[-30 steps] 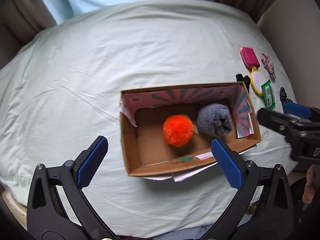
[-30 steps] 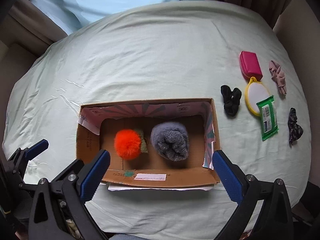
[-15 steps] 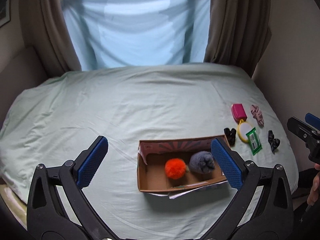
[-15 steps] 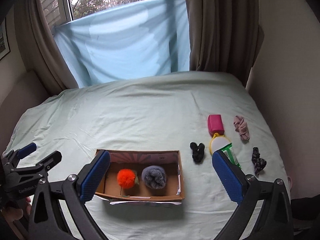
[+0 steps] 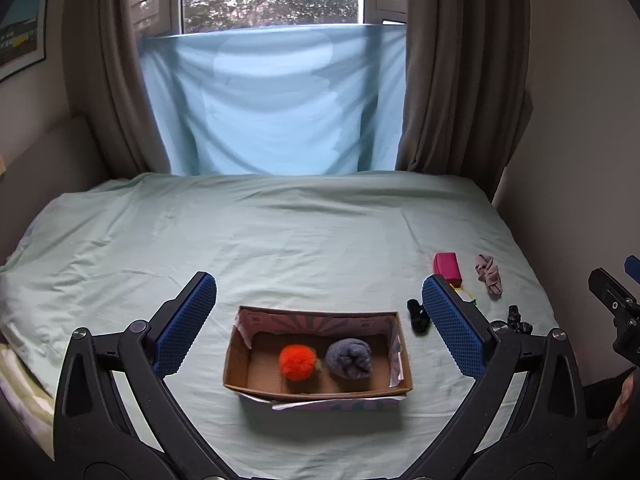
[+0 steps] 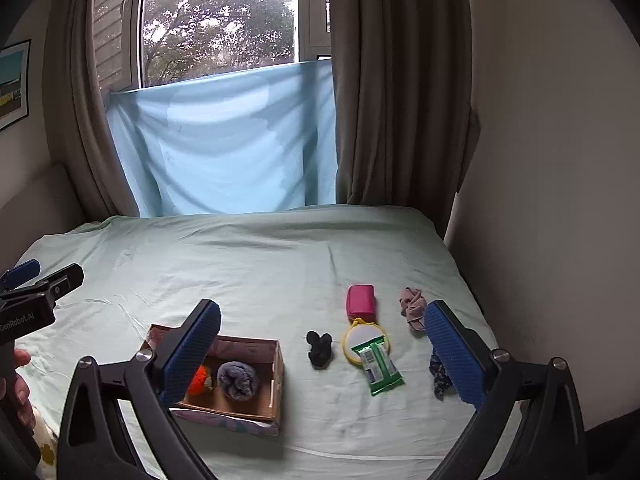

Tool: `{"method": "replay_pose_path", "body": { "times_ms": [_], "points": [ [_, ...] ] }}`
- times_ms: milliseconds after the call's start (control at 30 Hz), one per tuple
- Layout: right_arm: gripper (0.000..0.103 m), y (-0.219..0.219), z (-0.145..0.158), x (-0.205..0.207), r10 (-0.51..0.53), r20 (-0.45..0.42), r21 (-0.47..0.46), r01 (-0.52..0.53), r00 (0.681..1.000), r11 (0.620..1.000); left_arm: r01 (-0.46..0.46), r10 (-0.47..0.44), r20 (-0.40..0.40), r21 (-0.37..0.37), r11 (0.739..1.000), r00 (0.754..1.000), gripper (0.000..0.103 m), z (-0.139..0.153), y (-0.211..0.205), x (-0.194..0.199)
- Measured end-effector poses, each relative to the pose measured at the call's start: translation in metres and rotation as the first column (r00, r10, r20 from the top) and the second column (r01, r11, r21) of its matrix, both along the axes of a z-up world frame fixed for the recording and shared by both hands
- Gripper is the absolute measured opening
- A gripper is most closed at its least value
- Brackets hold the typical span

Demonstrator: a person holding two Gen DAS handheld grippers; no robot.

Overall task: Organize soft objects
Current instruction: 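Move both tools back toward the remaining items on the bed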

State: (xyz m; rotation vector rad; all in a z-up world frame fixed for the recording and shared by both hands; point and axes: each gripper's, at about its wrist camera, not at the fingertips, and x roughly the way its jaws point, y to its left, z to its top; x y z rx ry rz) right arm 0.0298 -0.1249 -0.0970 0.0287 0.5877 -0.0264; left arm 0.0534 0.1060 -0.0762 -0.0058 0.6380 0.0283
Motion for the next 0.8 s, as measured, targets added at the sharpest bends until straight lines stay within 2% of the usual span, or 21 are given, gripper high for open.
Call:
{"method": "replay_pose_path", "body": {
  "times_ms": [167, 367, 533, 800],
  "points": [
    [0.102, -0.05, -0.005, -0.003, -0.035, 0.004, -0.001, 0.035, 0.999, 0.999, 0.023, -0.024, -0.015, -0.016, 1.0, 1.0, 0.103, -0.009, -0.056, 0.008],
    [0.102, -0.114, -0.022, 0.003, -0.06, -0.018, -0.02, 0.059, 0.998, 0.998, 0.041, -0.045, -0.066, -0.055, 0.998, 0.997, 0.103, -0.035, -0.126, 0.028],
    [0.101, -0.159, -0.05, 0.017, -0.056, -0.057, -0.024, 0.055, 0.997, 0.998, 0.064, -0.073, -0.133, -0.066, 0.996, 0.988, 0.103, -0.074, -0.182, 0.048],
    [0.101, -0.218, -0.129, 0.059, -0.045, -0.155, -0.004, 0.045, 0.987, 0.999, 0.095, -0.119, -0.252, -0.105, 0.99, 0.96, 0.102, -0.163, -0.257, 0.09]
  ]
}}
